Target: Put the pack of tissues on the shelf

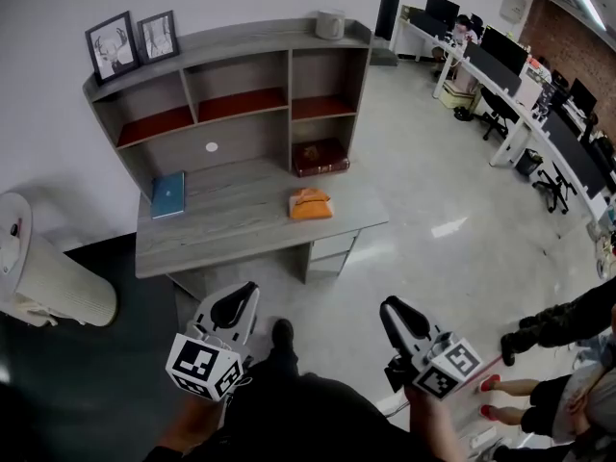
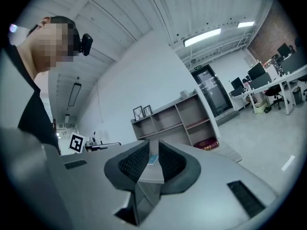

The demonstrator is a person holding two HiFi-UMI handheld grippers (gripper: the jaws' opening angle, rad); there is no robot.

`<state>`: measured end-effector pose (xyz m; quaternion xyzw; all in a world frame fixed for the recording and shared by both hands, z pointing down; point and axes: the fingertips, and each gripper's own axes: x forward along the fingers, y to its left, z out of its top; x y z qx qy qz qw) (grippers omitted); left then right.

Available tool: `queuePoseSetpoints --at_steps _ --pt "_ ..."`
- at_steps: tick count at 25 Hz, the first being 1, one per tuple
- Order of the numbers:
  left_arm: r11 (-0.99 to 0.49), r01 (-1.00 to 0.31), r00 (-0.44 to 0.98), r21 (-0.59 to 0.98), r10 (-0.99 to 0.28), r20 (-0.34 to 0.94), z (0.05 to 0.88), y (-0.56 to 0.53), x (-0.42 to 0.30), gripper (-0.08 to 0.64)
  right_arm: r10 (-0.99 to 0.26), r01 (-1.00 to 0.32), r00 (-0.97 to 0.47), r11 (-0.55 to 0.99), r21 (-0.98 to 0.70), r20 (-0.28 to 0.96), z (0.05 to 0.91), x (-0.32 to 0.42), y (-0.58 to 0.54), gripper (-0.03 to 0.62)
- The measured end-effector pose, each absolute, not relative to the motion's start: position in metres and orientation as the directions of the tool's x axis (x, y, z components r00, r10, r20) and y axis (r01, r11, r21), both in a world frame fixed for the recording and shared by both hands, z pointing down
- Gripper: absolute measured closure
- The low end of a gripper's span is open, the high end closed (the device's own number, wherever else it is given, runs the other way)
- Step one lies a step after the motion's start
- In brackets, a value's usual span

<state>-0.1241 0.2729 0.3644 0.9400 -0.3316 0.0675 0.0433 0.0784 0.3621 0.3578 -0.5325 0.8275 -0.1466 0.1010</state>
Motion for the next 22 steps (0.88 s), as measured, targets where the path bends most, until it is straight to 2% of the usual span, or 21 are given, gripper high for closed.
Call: queuePoseSetpoints --at_steps 10,22 --pt "-0.777 -0.628 0.774 0.043 -0.619 0.133 0.371 0.168 -0.109 0.532 -0.902 -0.833 -0.431 0.406 -0.375 -0.019 0.355 0.087 0.258 0.571" --pt "-0.802 -0.594 0.803 0.061 -0.586 0.109 0.358 0.022 -0.11 0.532 -0.888 -0.831 -0.459 0.435 -0.347 -0.014 0.337 0.062 0.101 0.571"
